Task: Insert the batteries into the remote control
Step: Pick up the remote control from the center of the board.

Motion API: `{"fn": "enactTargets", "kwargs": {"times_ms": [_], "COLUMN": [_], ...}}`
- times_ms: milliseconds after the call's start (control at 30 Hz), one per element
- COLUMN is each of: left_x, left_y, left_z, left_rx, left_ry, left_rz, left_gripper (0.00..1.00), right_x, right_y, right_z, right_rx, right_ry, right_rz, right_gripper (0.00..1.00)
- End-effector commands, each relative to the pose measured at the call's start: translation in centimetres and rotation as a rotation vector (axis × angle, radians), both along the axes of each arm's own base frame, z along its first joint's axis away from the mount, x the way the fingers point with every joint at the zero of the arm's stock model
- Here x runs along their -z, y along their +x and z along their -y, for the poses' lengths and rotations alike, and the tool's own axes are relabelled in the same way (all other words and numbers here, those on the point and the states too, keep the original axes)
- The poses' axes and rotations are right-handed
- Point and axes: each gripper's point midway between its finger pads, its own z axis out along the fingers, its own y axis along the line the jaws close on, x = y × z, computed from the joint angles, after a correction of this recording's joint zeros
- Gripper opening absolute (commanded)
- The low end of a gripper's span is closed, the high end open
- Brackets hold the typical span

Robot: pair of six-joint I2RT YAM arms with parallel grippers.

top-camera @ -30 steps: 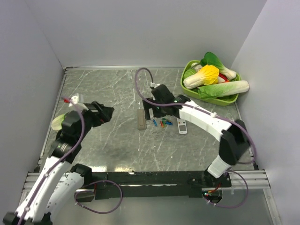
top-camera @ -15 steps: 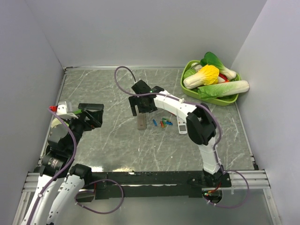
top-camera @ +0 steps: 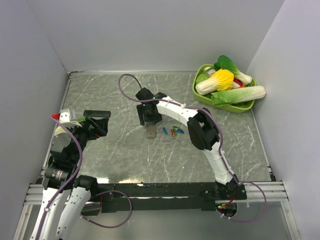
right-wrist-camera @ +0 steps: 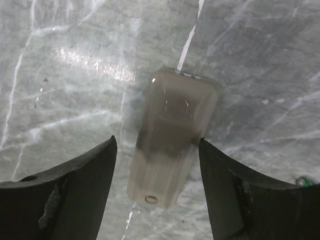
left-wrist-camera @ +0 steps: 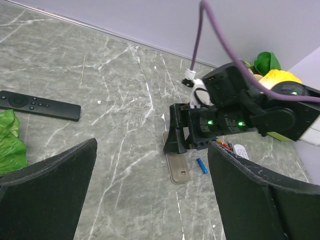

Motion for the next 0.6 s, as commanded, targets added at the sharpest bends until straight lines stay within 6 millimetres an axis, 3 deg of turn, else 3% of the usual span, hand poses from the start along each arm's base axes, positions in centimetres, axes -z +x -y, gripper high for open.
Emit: {"fn": "enactTargets", "kwargs": {"times_ms": [0, 367, 567], "left_x": [-0.8, 0.1, 1.5], "left_y": [0.1, 0.7, 1.8], "left_z": [0.4, 1.3, 2.6], "left_rx": [0.026, 0.072, 0.127], "left_ry": [0.004, 0.006, -0.007], "left_rz": [0.043, 0.005, -0.065], "left_gripper": [0.97, 0.97, 0.97], "right_x": [0.6, 3.0, 2.2], "right_y": [0.1, 0.2, -0.3], "right_z": [-0.5, 0.5, 0.7], "right_rx": [0.026, 0.044, 0.047], "right_ry": [-0.021, -0.085, -0.054], "right_rz": [-0.008, -0.018, -0.013], "right_gripper": [0.73, 0.67, 0.42]}}
